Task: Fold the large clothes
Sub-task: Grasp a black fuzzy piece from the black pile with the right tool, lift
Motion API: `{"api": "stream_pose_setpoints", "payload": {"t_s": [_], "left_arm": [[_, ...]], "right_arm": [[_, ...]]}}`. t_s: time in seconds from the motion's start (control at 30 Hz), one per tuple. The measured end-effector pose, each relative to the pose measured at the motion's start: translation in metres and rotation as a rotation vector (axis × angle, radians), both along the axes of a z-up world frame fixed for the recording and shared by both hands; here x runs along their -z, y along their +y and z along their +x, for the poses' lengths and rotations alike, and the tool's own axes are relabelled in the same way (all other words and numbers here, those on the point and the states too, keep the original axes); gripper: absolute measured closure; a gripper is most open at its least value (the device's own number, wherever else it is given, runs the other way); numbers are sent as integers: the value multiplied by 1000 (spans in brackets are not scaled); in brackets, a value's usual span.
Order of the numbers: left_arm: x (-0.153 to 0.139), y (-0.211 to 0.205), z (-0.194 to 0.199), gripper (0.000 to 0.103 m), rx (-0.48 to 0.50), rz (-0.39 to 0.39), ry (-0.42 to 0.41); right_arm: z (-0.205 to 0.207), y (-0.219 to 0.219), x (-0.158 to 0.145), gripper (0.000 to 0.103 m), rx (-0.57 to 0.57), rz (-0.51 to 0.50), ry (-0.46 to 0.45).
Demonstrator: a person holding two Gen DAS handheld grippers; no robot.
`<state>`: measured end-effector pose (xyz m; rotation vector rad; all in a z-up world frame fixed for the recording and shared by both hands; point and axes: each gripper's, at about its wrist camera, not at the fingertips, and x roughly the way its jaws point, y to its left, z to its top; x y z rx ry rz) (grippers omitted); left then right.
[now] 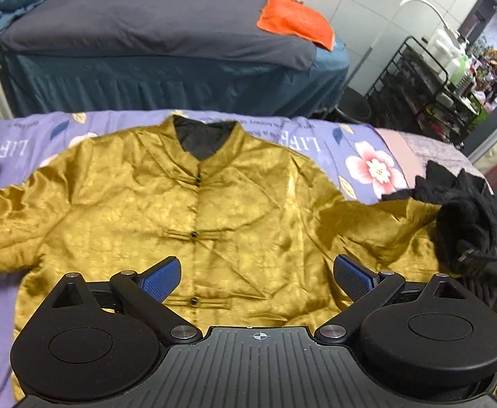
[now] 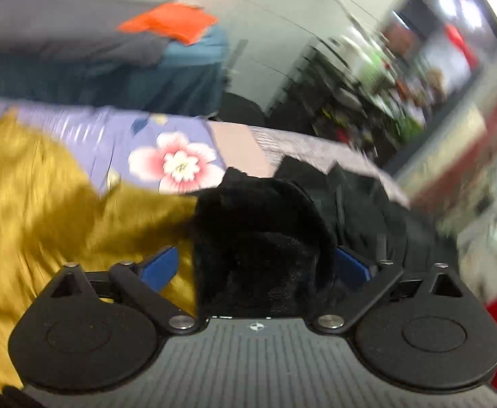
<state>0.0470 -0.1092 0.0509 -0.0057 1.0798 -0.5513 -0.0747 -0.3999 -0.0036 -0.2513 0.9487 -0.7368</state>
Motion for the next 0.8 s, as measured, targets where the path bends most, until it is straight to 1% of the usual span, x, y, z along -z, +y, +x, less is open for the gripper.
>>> {"api": "stream_pose_setpoints", "payload": {"t_s": [0.07,0.1,0.17,0.2,0.27,0.3,0.33,0.37,0.4,0.47,0.57,0.6,0.7,0.73,0.77,0.8], "left_arm": [[2,-6,-3,0,19,15,4],[3,-9,-5,0,26,28,6],[6,-11,-7,0,25,51,9],[7,-10,-8,0,21,59,13],[11,-8,-8,0,6,72,28],[14,-6,-8,0,-6,79,37],[17,-4,-7,0,-16,85,46],[19,-2,-7,0,-26,89,54],[22,-1,-6,0,-36,93,61],[25,1,-5,0,-50,97,74],[26,0,-5,0,-55,91,74],[25,-1,-5,0,-55,89,67],[27,-4,-5,0,-47,98,64],[30,-5,-5,0,-43,107,69],[32,-5,-5,0,-40,118,72],[35,-5,-6,0,-42,128,76]], "right_arm": [[0,12,21,7,-115,-94,95],[1,18,36,9,-169,-150,167],[5,24,66,17,-243,-258,295],[5,23,78,22,-264,-293,329],[5,14,90,26,-240,-312,350],[3,7,90,35,-213,-300,337],[2,0,86,48,-186,-281,315],[0,-8,80,56,-162,-253,286],[-1,-16,73,68,-142,-216,249],[-6,-31,52,73,-107,-139,163],[-17,-60,8,77,-16,-76,23],[-24,-74,-10,79,37,-47,-45],[-59,-130,-59,82,246,64,-277],[-73,-148,-69,85,315,85,-345],[-88,-162,-74,91,380,85,-395],[-100,-175,-75,94,432,73,-412]]}}
